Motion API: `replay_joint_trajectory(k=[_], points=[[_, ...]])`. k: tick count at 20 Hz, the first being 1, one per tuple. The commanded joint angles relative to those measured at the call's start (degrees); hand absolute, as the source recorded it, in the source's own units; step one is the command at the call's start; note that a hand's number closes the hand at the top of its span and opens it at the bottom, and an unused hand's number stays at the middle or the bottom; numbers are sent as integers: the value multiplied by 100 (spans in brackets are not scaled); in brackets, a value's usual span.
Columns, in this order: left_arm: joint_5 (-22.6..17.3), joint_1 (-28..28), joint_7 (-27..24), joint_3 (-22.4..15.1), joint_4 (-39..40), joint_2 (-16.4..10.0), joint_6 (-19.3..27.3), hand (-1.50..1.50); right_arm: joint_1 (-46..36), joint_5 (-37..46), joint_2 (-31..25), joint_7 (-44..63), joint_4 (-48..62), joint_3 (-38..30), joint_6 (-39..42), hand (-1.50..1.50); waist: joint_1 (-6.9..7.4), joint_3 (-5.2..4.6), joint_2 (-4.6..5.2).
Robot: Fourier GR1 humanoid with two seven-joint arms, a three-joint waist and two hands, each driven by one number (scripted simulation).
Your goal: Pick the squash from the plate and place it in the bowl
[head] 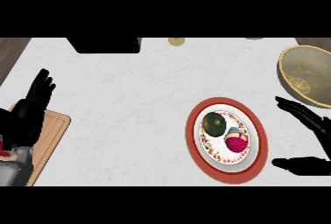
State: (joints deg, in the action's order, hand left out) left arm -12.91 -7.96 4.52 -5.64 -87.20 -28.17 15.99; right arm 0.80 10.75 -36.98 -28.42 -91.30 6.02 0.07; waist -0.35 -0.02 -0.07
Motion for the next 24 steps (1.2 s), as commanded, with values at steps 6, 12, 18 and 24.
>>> replay_joint_trajectory(k=[6, 12, 18, 24], points=[[-8, 263, 165, 369, -365, 5, -445, 0, -1038, 158, 51, 1732, -830, -129, 784, -150, 87, -1, -1], [368, -221, 165, 156, 68, 353, -112, 0, -1799, 551, -547, 2765, -893, 399, 1803, -150, 80, -4, 10], [223, -159, 20, 317, 240, 257, -475, 0, -2968, 773, -392, 3982, -580, 1063, 2903, -150, 125, -9, 9], [344, 119, 112, 369, -258, 321, -434, 0, -3317, 1177, 526, 4215, 178, 1679, 3293, -150, 128, -1, 5]])
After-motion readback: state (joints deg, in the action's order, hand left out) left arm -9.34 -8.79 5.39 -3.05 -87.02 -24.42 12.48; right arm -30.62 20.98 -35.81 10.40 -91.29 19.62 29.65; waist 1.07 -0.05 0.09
